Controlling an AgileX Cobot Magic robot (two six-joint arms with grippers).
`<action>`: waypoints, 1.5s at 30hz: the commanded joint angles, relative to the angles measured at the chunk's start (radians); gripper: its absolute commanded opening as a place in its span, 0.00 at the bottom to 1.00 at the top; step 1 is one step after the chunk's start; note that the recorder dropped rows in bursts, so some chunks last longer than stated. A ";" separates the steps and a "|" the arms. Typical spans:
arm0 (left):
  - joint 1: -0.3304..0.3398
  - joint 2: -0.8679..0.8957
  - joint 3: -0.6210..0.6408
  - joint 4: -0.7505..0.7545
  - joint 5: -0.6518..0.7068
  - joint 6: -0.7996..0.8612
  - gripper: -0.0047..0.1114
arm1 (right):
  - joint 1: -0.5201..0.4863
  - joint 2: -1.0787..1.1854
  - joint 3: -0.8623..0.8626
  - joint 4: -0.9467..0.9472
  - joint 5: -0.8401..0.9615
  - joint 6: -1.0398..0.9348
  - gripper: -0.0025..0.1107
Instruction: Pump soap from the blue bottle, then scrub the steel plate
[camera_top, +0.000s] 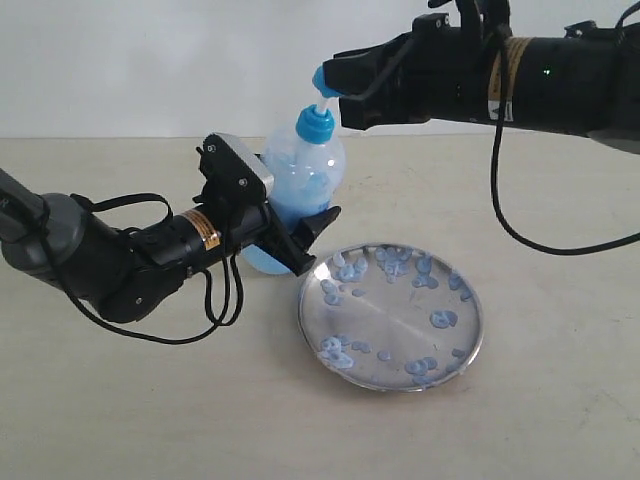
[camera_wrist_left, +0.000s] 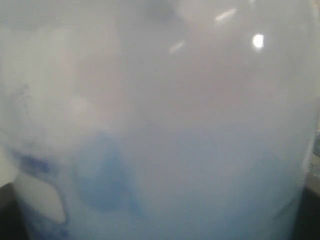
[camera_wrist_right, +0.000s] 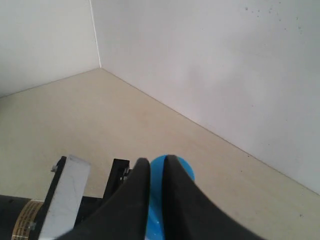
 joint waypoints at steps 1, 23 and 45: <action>-0.003 0.010 0.011 0.026 0.079 0.004 0.08 | 0.005 0.006 0.006 -0.023 0.061 0.000 0.02; -0.003 0.010 0.011 0.052 0.077 0.004 0.08 | 0.005 0.104 0.006 -0.182 0.096 0.196 0.02; 0.003 0.010 0.014 -0.060 0.054 -0.234 0.08 | 0.005 -0.805 0.666 0.422 0.231 -0.270 0.02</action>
